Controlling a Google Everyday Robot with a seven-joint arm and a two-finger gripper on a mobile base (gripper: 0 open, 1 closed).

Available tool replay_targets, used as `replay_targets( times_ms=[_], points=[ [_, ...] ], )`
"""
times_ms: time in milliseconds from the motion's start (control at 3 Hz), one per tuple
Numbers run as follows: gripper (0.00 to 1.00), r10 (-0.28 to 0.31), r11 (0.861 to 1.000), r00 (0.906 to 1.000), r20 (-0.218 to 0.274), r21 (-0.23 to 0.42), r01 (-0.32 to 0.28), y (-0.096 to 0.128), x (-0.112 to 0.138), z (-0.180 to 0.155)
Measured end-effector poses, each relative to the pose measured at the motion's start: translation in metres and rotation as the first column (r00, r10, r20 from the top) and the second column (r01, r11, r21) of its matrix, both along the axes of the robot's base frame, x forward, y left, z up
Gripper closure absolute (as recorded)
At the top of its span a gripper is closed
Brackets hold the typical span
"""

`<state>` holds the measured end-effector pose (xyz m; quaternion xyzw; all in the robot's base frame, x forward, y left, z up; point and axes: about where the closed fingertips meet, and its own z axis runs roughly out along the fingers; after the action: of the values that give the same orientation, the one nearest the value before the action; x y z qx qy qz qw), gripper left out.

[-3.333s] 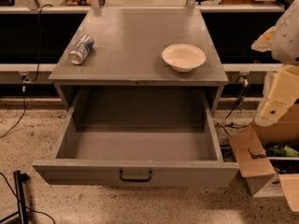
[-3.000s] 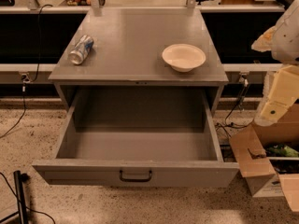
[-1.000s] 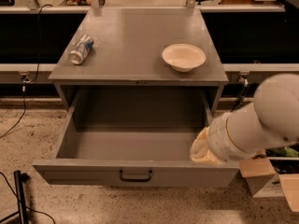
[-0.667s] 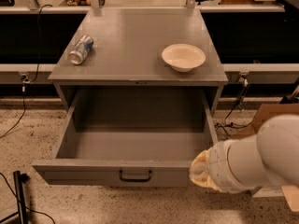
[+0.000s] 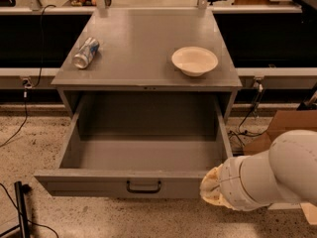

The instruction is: Close top drawer

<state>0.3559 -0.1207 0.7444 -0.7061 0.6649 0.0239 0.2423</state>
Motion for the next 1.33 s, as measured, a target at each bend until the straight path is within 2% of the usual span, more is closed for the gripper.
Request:
replay_targets(
  times_ms=[333, 667, 1000, 1333],
  points=[
    [1.0, 0.007, 1.0, 0.999, -0.045, -0.014, -0.008, 0.013, -0.005, -0.04],
    [1.0, -0.033, 0.999, 0.9951, -0.093, -0.022, 0.031, 0.03, -0.01, -0.098],
    [1.0, -0.031, 0.999, 0.9952, -0.093, -0.023, 0.029, 0.03, -0.01, -0.098],
    [1.0, -0.016, 1.0, 0.9981, -0.06, 0.025, 0.017, 0.031, 0.008, -0.105]
  ],
)
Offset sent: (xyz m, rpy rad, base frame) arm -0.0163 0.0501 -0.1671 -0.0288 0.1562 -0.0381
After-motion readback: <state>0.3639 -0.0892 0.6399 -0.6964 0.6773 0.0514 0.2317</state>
